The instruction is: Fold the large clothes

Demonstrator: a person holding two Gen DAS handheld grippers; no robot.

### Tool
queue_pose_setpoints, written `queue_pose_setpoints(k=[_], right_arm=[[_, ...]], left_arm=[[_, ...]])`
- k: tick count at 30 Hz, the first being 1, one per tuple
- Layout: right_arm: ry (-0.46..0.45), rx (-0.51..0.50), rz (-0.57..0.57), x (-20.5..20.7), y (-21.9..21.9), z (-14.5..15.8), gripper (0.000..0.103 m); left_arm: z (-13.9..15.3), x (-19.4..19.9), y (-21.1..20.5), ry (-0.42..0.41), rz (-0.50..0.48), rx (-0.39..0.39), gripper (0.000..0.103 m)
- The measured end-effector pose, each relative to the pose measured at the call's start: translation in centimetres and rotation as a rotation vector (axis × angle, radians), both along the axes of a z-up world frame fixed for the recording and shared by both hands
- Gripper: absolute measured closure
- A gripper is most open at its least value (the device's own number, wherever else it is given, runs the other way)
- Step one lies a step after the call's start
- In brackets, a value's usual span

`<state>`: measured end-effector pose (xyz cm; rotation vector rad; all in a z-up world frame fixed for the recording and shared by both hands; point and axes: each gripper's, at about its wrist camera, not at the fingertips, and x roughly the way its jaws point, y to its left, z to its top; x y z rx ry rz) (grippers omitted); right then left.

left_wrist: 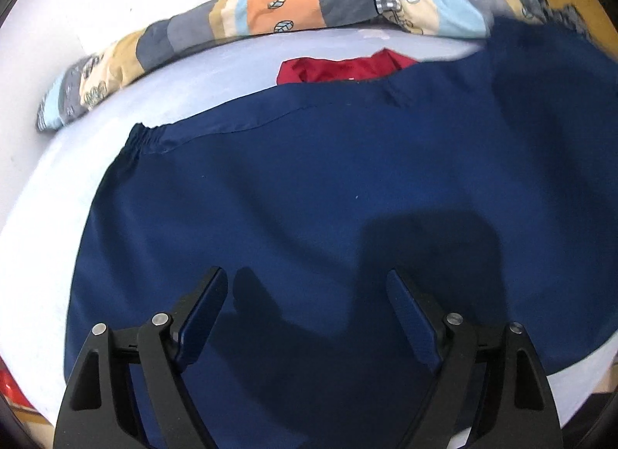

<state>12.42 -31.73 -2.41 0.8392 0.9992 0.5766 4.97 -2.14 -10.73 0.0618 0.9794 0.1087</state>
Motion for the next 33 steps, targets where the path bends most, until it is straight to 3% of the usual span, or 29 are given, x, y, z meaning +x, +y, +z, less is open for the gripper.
queue_pose_setpoints(k=[6, 11, 14, 19, 22, 27, 33], right_arm=[[0.105, -0.071, -0.031, 1.1, -2.3, -2.7, 0.083], [0.050, 0.032, -0.050, 0.0, -1.8, -1.6, 0.090], [0.012, 0.128, -0.046, -0.8, -0.2, -0.2, 0.091], [0.012, 0.255, -0.063, -1.6, 2.8, 0.6, 0.091], [0.024, 0.298, -0.078, -1.8, 4.8, 1.0, 0.091], [0.022, 0.315, -0.051, -1.5, 9.0, 2.4, 0.091], [0.030, 0.319, -0.010, -2.3, 15.5, 3.9, 0.091]], left_arm=[[0.3, 0.1, -0.6, -0.011, -0.035, 0.038, 0.019], [-0.8, 0.1, -1.3, 0.024, -0.068, 0.113, 0.019], [0.8, 0.0, -0.2, -0.010, -0.046, 0.081, 0.019], [8.0, -1.7, 5.4, -0.215, 0.083, 0.001, 0.019], [10.9, -3.5, 9.6, -0.306, 0.187, -0.010, 0.019], [12.5, -6.0, 17.1, -0.338, 0.357, -0.004, 0.019], [12.6, -7.9, 21.7, -0.331, 0.448, -0.108, 0.019]])
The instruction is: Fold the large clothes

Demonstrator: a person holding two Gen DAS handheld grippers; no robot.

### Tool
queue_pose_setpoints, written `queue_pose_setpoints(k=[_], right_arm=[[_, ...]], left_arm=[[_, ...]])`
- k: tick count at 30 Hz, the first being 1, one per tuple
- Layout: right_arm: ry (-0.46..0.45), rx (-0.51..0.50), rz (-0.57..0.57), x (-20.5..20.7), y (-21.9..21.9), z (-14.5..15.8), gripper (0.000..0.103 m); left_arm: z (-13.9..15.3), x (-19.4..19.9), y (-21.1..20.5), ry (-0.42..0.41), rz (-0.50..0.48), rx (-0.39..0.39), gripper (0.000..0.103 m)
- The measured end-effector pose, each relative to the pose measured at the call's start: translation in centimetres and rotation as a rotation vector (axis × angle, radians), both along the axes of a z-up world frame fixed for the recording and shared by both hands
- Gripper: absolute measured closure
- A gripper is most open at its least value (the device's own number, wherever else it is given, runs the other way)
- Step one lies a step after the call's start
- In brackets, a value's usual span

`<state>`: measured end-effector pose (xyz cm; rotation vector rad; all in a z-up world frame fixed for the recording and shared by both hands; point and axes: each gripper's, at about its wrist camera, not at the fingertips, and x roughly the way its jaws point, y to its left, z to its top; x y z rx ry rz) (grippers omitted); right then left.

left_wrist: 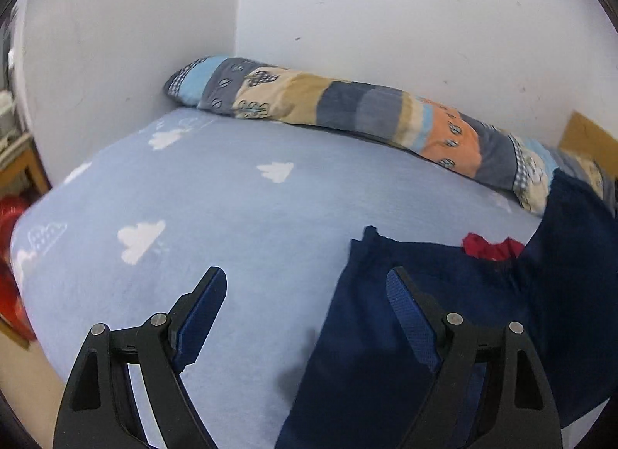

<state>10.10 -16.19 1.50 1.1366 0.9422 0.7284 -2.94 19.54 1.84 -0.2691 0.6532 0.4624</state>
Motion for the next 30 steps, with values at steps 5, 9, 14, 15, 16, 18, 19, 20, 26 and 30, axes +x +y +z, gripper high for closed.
queue_pose_setpoints(k=[5, 9, 14, 15, 16, 18, 19, 20, 26, 30], right_arm=[[-0.007, -0.017, 0.049, 0.0, 5.5, 0.7, 0.091], [-0.008, -0.023, 0.118, -0.1, 10.1, 0.5, 0.096], [0.043, -0.173, 0.187, -0.1, 15.6, -2.6, 0.096], [0.054, -0.192, 0.198, -0.3, 16.1, -3.6, 0.096], [0.064, -0.196, 0.207, -0.4, 16.5, -4.3, 0.096], [0.083, -0.176, 0.218, -0.9, 17.3, -5.2, 0.096], [0.078, -0.161, 0.228, -1.2, 17.8, -5.2, 0.096], [0.058, -0.153, 0.242, -1.6, 18.4, -4.9, 0.096], [-0.107, -0.237, 0.333, -3.0, 24.6, -1.3, 0.099], [-0.076, -0.278, 0.398, -3.2, 26.6, -4.4, 0.096]], left_arm=[[0.6, -1.9, 1.2, -0.034, 0.029, -0.011, 0.019], [0.7, -3.2, 3.1, -0.043, 0.061, -0.028, 0.019], [0.0, -4.1, 4.9, -0.025, 0.097, -0.056, 0.019], [-0.2, -4.0, 4.9, -0.020, 0.094, -0.064, 0.019], [-0.2, -3.9, 5.0, -0.022, 0.090, -0.078, 0.019], [0.1, -3.8, 4.8, -0.032, 0.092, -0.077, 0.019], [0.4, -3.9, 4.7, -0.044, 0.096, -0.064, 0.019], [0.6, -3.9, 4.5, -0.049, 0.098, -0.055, 0.019], [0.5, -4.1, 5.4, -0.052, 0.135, -0.066, 0.019], [0.0, -4.4, 6.4, -0.041, 0.139, -0.112, 0.019]])
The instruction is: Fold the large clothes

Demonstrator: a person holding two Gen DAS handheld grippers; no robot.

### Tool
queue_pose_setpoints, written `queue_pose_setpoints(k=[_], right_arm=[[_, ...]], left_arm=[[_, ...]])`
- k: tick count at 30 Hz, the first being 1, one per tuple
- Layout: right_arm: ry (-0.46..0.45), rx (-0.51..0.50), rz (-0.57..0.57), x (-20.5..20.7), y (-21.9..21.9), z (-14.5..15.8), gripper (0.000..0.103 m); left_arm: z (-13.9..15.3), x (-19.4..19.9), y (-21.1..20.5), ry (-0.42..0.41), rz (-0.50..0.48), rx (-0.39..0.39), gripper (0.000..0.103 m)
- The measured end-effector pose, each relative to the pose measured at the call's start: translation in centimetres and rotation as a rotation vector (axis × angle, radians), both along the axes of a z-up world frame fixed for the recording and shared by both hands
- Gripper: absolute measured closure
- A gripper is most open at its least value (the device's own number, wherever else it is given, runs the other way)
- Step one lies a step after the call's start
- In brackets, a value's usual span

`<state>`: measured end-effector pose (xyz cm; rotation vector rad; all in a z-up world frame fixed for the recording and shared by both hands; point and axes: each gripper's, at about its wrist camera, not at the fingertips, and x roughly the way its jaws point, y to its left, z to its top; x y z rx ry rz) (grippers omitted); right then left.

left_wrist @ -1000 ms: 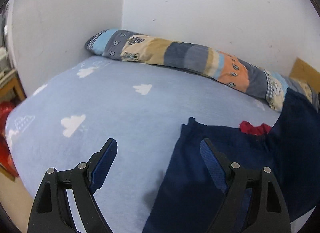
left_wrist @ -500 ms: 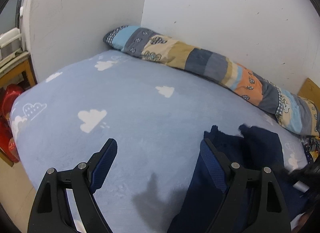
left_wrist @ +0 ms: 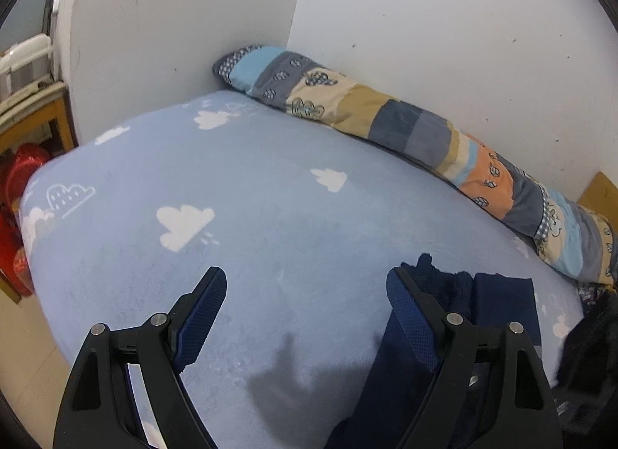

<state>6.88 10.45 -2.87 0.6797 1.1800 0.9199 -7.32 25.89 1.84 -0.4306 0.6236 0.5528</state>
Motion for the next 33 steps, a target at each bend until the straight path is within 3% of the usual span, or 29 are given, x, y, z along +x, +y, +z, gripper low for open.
queue_pose_setpoints(k=[3, 5, 6, 7, 8, 9, 10, 12, 13, 15, 16, 19, 22, 25, 27, 28, 30, 33], right_arm=[[0.028, 0.052, -0.011, -0.3, -1.9, -0.9, 0.094], [0.035, 0.113, -0.019, -0.8, -4.8, -0.3, 0.087], [0.029, 0.154, -0.033, -1.3, -7.1, 0.2, 0.062], [0.023, 0.165, -0.051, -2.0, -8.9, 0.5, 0.027], [0.018, 0.172, -0.082, -2.7, -11.3, 0.6, 0.016], [0.009, 0.166, -0.111, -3.6, -13.4, 0.5, 0.013], [-0.010, 0.123, -0.113, -4.1, -14.2, 0.7, 0.014], [-0.157, -0.017, -0.042, -6.1, -15.0, 2.0, 0.014], [-0.319, -0.180, 0.010, -8.1, -14.8, 2.8, 0.014], [-0.544, -0.442, 0.053, -10.7, -13.2, 2.7, 0.014], [-0.615, -0.520, 0.080, -11.5, -12.5, 2.2, 0.014], [-0.792, -0.680, 0.179, -14.7, -9.9, 0.6, 0.014], [-0.912, -0.762, 0.227, -16.5, -7.8, -0.2, 0.015], [-0.985, -0.826, 0.259, -16.3, -5.3, -1.2, 0.017], [-0.979, -0.855, 0.271, -15.0, -4.0, -2.0, 0.021], [-0.959, -0.862, 0.270, -14.2, -3.7, -2.3, 0.042], [-0.862, -0.812, 0.244, -12.2, -3.4, -2.2, 0.071], [-0.655, -0.662, 0.137, -9.2, -5.2, -1.2, 0.089]], left_arm=[[0.1, 0.1, -0.5, 0.003, -0.019, 0.020, 0.019], [0.2, 0.3, -0.9, 0.009, -0.028, 0.033, 0.019], [0.2, 0.4, -1.0, 0.008, -0.033, 0.025, 0.019], [0.2, 0.5, -1.0, 0.005, -0.038, 0.016, 0.019], [0.2, 0.6, -1.1, 0.001, -0.041, 0.008, 0.019], [0.2, 0.8, -1.3, 0.002, -0.043, 0.011, 0.019], [0.2, 0.9, -1.5, 0.004, -0.046, 0.016, 0.019], [0.2, 1.3, -1.9, 0.010, -0.054, 0.020, 0.019], [0.2, 1.3, -2.1, 0.008, -0.053, 0.015, 0.019], [0.1, 1.5, -2.3, 0.003, -0.060, 0.001, 0.019], [0.1, 1.5, -2.4, 0.005, -0.059, 0.003, 0.019], [0.0, 1.5, -2.2, 0.011, -0.051, 0.010, 0.019], [-0.2, 0.9, -1.3, 0.010, -0.032, -0.002, 0.019], [-0.2, 0.4, -0.5, 0.009, -0.010, -0.011, 0.019], [-0.2, 0.1, -0.1, 0.002, -0.006, -0.028, 0.019], [-0.2, 0.0, 0.0, 0.000, -0.005, -0.032, 0.019], [-0.2, 0.0, 0.1, -0.001, -0.010, -0.036, 0.019], [0.1, 0.0, -0.2, -0.005, -0.021, -0.029, 0.019]])
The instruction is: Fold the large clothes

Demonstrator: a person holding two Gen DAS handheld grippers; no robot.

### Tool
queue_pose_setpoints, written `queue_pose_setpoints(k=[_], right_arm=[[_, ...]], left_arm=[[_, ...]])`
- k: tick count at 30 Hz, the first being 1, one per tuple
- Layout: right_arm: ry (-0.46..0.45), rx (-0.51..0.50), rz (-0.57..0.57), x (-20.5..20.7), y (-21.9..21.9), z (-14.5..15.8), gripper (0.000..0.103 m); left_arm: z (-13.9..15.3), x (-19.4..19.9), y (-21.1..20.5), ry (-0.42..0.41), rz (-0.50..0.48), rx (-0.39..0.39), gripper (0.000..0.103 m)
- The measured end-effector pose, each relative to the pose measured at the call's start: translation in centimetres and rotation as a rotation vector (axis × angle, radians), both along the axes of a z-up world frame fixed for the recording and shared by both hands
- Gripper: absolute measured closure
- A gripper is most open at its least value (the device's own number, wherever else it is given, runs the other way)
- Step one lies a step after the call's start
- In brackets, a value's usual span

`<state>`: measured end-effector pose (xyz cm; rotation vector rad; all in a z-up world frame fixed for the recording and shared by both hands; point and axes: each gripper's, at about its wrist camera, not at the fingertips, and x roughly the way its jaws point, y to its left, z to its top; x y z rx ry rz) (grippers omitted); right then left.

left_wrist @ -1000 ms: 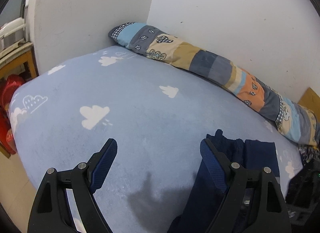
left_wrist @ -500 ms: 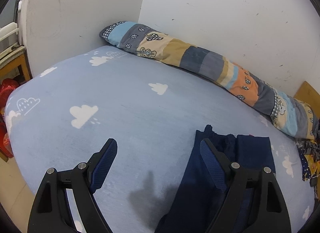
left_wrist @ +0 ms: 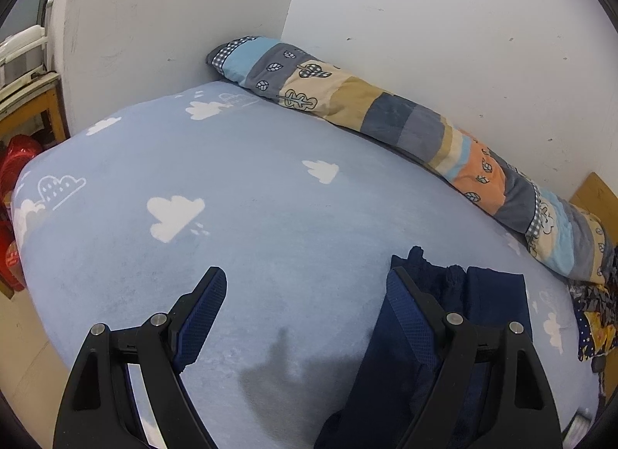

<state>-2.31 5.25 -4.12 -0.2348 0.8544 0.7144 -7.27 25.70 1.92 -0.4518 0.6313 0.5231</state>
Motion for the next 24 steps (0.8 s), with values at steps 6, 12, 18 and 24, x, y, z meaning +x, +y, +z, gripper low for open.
queue_pose_setpoints(k=[6, 12, 18, 24], right_arm=[[0.301, 0.349, -0.154, 3.0, -3.2, 1.0, 0.093], [0.318, 0.612, -0.127, 2.7, -1.7, 6.3, 0.093], [0.178, 0.394, 0.024, -0.3, 6.2, 6.3, 0.095], [0.291, 0.212, 0.025, -0.3, 8.6, -3.5, 0.098]], left_arm=[[0.8, -0.2, -0.1, -0.032, 0.015, 0.005, 0.019], [1.6, -2.0, 1.5, -0.104, 0.099, -0.016, 0.019], [1.6, -3.0, 3.1, -0.112, 0.147, -0.023, 0.019], [1.1, -2.4, 2.9, -0.072, 0.110, -0.023, 0.019]])
